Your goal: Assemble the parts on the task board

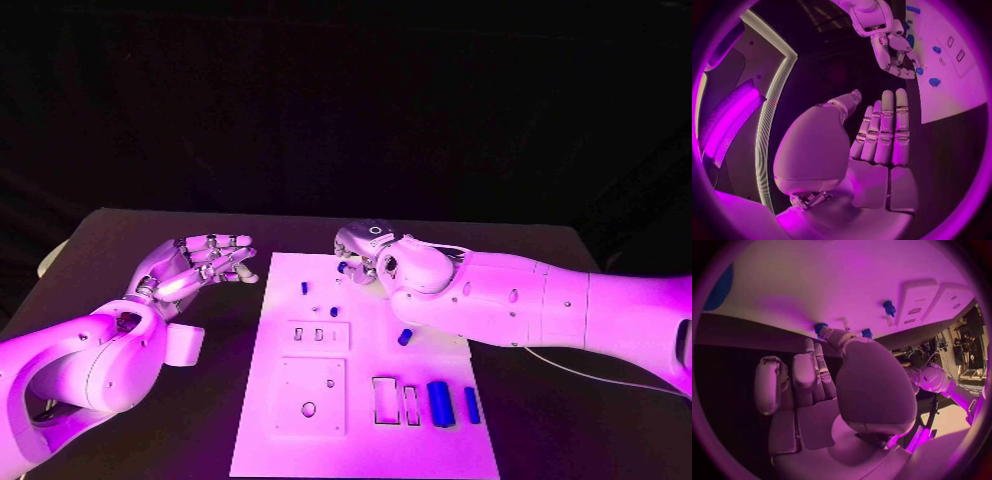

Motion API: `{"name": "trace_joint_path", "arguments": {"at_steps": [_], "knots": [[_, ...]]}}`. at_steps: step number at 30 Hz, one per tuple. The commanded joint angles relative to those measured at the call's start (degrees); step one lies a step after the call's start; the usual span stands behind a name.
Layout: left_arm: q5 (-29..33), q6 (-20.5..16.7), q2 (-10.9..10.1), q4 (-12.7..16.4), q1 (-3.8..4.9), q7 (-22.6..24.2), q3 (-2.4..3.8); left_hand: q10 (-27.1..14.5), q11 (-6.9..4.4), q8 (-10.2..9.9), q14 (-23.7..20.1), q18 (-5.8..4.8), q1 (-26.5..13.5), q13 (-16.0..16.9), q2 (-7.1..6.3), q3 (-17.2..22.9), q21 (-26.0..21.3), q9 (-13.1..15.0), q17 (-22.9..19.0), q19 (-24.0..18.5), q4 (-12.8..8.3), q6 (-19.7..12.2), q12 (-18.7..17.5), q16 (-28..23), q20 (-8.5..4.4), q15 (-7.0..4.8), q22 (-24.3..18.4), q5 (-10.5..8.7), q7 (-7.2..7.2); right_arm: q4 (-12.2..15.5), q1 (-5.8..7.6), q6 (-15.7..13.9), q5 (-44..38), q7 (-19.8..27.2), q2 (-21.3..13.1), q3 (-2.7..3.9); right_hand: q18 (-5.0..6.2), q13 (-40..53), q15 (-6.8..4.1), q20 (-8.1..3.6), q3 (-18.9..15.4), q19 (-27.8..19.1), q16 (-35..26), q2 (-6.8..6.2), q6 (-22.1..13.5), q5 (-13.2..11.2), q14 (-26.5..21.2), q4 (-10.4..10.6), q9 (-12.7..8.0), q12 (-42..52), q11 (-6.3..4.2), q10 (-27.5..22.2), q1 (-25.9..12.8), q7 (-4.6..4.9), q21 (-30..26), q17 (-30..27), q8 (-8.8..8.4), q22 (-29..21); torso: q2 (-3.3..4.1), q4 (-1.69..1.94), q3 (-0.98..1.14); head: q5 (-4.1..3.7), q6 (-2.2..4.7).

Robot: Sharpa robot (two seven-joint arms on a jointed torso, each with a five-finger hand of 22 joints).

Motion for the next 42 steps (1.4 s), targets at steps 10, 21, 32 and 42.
{"name": "trace_joint_path", "arguments": {"at_steps": [10,21,32,42], "knots": [[0.3,1.1,-0.1,0.0,0.1,0.3,0.05,-0.5,0.06,-0.2,0.0,0.43,-0.2,-0.1,0.1,0.2,0.1,-0.1,0.1,-0.4,0.0,-0.5,-0.1,0.4,-0.18,0.0,0.1,0.21,0.32,2.8,-0.03,-0.8,0.0,1.2,-3.0,0.04,0.69,-0.7,0.1,-0.1,-2.7,-0.6,-0.8,0.02,-0.7,-0.9,-0.3,0.2,-0.2,0.1,0.04,-1.0,-0.4,-0.84,-1.5,-1.0,-0.92,-1.3,-0.06,-0.16,0.07,0.09,0.19],[0.3,1.1,-0.4,-0.5,0.1,0.5,0.05,-0.5,0.04,-0.3,-0.1,0.42,-0.3,-0.1,0.07,0.3,0.4,0.0,0.2,-0.6,-0.2,-0.4,-0.1,0.5,-0.19,0.0,0.3,0.21,0.29,11.8,0.74,-9.8,16.5,5.8,-14.2,0.95,-0.31,0.3,-0.75,-0.89,-6.1,2.2,2.7,-0.59,-0.2,3.2,1.1,2.0,-0.4,2.6,-1.15,7.0,-1.6,0.01,1.5,3.0,-1.99,2.6,-0.21,-1.05,0.19,-0.08,0.87],[-0.5,1.4,-0.2,-1.2,0.1,0.6,0.05,-0.5,0.03,-0.3,-0.1,0.41,-0.3,-0.1,0.07,0.3,0.5,0.0,0.2,-0.7,-0.2,-0.4,-0.1,0.5,-0.19,0.0,0.3,0.21,0.25,12.9,1.28,-3.8,23.6,7.4,-21.0,1.15,-1.88,39.4,-2.96,-2.9,-20.3,5.6,11.0,-0.02,0.2,2.2,3.1,3.3,0.4,42.1,-3.09,14.6,0.1,-1.91,7.0,14.2,-2.22,9.4,-0.24,-1.13,0.57,-0.61,1.27],[-1.0,1.5,0.1,-1.4,0.09,0.3,0.04,-0.4,0.01,-0.2,-0.2,0.42,-0.3,-0.1,0.1,0.4,0.7,0.0,0.3,-0.8,-0.4,-0.4,0.0,0.5,-0.23,-0.03,0.5,0.22,0.26,11.0,0.95,2.1,21.9,5.9,-21.8,1.14,-2.88,72.9,-1.53,-1.62,-24.7,7.7,19.6,1.54,-0.5,2.6,5.3,10.1,0.9,75.5,-2.42,19.7,3.7,-0.7,10.3,28.9,-1.35,13.3,-0.2,-1.19,0.46,-1.02,1.22]]}}
